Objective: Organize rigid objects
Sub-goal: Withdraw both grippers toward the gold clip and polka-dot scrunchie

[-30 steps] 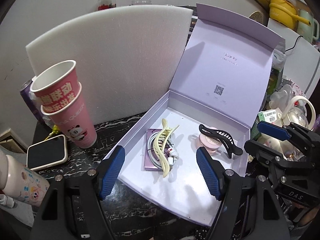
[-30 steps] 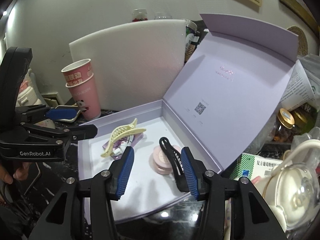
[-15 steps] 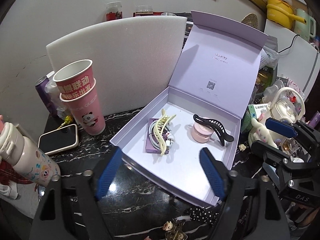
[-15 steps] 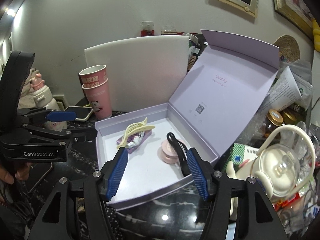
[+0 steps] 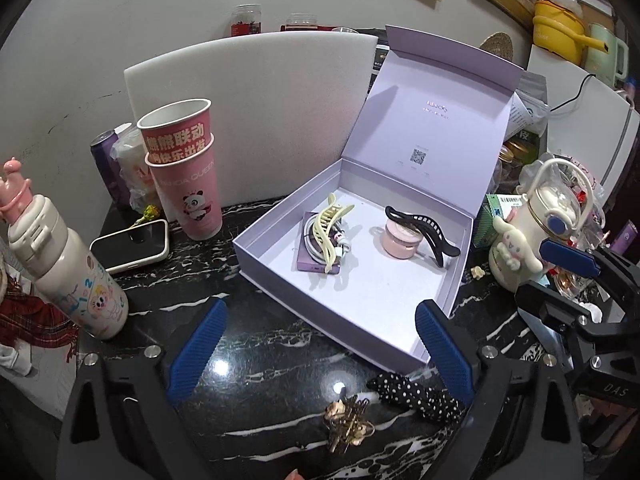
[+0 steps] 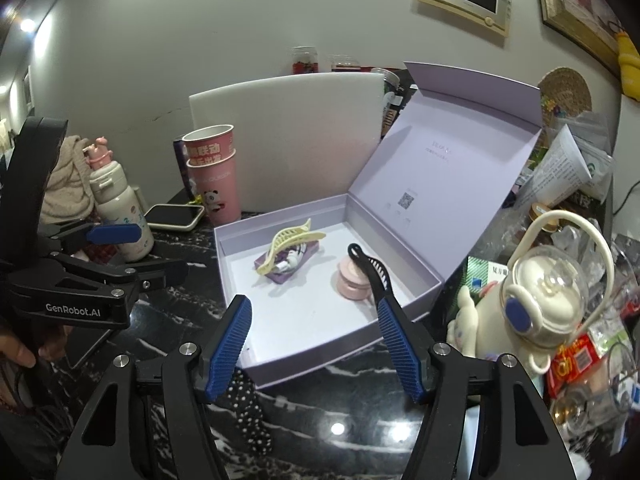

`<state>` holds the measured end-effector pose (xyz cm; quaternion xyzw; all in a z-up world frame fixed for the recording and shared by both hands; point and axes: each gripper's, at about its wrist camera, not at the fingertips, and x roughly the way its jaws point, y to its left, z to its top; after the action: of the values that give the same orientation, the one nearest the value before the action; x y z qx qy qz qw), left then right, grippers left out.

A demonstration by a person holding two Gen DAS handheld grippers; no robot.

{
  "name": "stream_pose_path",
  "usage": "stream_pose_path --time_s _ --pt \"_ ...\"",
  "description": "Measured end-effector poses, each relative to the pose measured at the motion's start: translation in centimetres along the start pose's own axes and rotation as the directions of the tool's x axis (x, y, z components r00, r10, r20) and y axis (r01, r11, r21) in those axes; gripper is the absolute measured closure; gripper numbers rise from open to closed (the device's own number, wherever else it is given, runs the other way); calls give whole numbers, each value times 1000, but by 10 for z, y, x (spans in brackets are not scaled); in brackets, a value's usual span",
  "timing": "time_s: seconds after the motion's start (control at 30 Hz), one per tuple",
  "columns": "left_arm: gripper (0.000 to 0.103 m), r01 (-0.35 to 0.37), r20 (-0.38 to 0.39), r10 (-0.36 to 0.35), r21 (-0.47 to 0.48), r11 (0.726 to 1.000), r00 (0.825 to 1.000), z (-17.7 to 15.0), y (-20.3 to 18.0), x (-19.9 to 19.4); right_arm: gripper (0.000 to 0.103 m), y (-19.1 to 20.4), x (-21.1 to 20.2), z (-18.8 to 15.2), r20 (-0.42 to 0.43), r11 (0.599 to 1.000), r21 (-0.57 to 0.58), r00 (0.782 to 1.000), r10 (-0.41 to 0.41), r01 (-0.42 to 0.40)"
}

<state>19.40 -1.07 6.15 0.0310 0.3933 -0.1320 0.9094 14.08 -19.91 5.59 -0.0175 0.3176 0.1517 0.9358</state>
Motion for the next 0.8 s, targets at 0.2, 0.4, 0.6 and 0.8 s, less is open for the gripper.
stream_pose_path --time_s 0.2,0.4,0.6,0.8 --pt "7 9 19 -9 2 1000 1000 -8 1 -14 37 8 -10 -6 9 1000 2 1000 10 -10" --pt "7 11 5 -11 10 1000 1000 -21 0 -21 37 15 -15 -14 5 999 0 999 34 -34" --pt "7 24 -17 -24 -9 1000 1000 -37 3 -20 37 19 -14 -26 -11 998 8 998 64 -64" --pt "7 48 -30 -48 -18 999 998 -52 4 -20 37 20 -12 -38 -27 997 21 996 80 -80"
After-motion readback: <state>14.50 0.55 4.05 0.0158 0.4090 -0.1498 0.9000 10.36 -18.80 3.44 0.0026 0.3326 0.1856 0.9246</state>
